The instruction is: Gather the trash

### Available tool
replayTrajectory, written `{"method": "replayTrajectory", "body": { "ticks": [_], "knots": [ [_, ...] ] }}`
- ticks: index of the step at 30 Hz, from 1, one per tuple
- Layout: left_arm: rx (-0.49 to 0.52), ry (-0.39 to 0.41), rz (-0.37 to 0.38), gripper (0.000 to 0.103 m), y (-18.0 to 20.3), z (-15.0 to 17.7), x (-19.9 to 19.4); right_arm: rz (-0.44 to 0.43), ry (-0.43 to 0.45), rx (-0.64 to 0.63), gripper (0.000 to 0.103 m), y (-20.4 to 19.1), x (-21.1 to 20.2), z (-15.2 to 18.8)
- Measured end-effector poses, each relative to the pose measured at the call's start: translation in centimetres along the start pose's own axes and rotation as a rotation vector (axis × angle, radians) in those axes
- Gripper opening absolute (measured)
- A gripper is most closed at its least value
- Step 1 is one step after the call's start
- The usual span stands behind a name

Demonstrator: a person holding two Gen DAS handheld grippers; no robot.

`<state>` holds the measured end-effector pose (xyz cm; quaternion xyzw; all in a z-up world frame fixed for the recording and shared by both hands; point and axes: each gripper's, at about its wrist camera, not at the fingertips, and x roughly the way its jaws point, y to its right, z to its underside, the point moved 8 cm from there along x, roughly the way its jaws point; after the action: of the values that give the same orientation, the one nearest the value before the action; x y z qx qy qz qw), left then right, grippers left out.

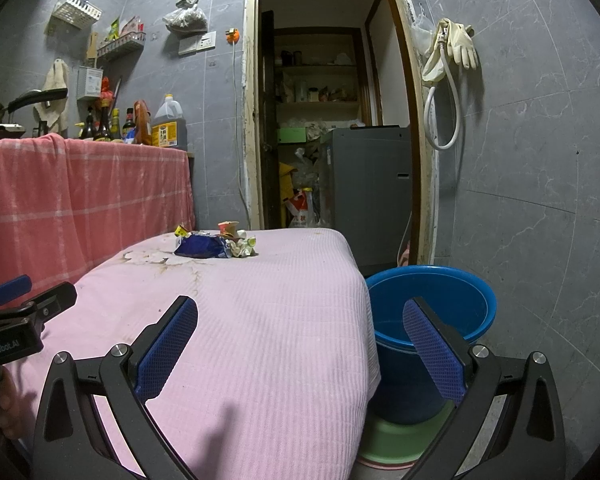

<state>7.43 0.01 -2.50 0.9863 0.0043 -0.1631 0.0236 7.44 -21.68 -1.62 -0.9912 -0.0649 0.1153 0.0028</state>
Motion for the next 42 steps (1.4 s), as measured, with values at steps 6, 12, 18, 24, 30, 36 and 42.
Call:
{"method": "replayTrajectory", "body": {
  "ticks": [6,12,18,24,30,36,42],
  "knots": [
    [-0.001,0.0,0.0,0.1,0.0,0.0,0.0,0.0,0.0,0.0,0.103,0.02,0.01,0.0],
    [0.0,0.0,0.0,0.1,0.0,0.01,0.0,-0.001,0.001,0.0,0.103,-0.03,0.01,-0.01],
    [-0.001,0.0,0.0,0.1,0.0,0.0,-0.04,-0.001,0.002,0.0,0.103,0.0,0.12,0.01],
    [-0.001,0.0,0.0,0.1,0.0,0.01,0.0,-0.001,0.002,0.0,0.103,-0.09,-0.18,-0.08],
    [-0.001,0.001,0.0,0.1,0.0,0.0,-0.02,-0.001,0.002,0.0,0.103,0.0,-0.2,-0.02],
    [-0.001,0.001,-0.003,0.1,-0.09,-0.02,-0.07,0.001,0.004,0.0,0.103,0.23,-0.23,0.09],
    [-0.003,0.012,-0.01,0.1,-0.26,-0.36,-0.24,0.016,0.022,0.01,0.103,-0.53,-0.52,-0.59]
  ]
}}
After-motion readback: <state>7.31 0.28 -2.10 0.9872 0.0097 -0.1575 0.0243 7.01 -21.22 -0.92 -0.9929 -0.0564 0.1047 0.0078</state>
